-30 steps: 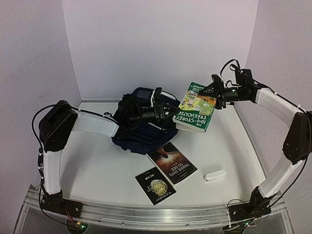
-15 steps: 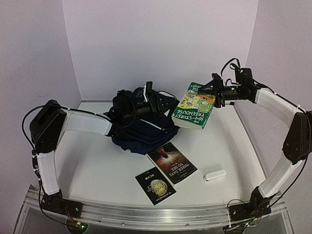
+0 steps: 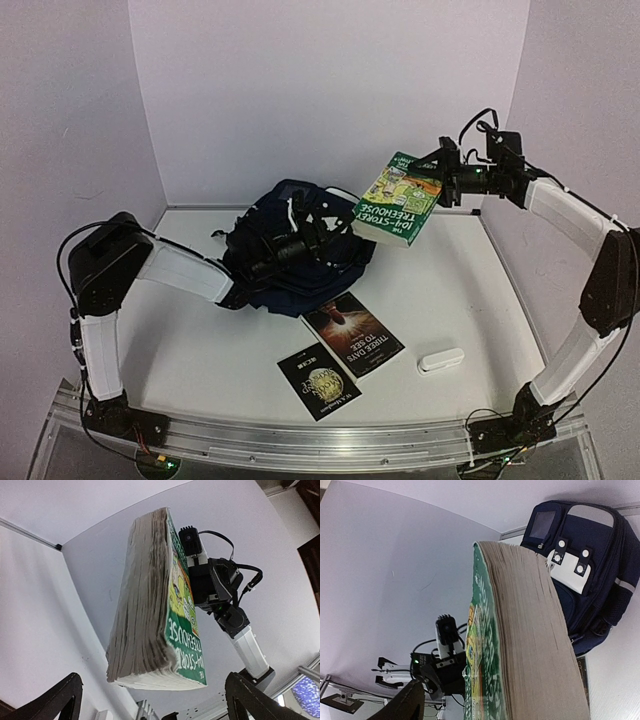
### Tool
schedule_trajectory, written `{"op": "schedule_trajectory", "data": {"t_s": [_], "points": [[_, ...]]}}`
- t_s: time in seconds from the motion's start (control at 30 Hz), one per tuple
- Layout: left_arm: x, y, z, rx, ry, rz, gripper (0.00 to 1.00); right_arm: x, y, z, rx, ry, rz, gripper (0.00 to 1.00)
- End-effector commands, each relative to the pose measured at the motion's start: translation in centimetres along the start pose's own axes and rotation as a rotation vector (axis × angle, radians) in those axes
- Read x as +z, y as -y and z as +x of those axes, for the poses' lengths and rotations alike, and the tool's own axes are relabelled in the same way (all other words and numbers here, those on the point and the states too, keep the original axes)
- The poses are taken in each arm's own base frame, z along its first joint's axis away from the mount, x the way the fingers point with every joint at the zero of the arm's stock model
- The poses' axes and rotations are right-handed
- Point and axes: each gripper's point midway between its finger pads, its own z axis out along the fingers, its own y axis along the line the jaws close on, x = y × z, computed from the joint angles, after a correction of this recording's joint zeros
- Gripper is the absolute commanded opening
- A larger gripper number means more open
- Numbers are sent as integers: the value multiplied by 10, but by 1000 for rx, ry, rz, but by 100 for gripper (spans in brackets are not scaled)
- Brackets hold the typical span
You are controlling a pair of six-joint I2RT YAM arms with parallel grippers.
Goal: Pack the student bag
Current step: Pick up the book from the center of the board.
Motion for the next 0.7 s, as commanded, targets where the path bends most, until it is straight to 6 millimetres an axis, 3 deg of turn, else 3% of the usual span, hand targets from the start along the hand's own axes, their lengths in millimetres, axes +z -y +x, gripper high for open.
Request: {"op": "schedule_trajectory", "data": {"t_s": [0.0,0.17,0.4,0.67], "points": [[6,26,-4,-87,56,232,100,-6,-41,-23,-84,72,-107,0],[16,32,2,-87,39,271,100,-5,-45,-25,-83,88,-129,0],[12,47,9,-62,53,340,100,0,-41,-25,-71,88,-135,0],[17,73,21,7,36,393,100,5,-36,-18,-63,78,-134,0]]}}
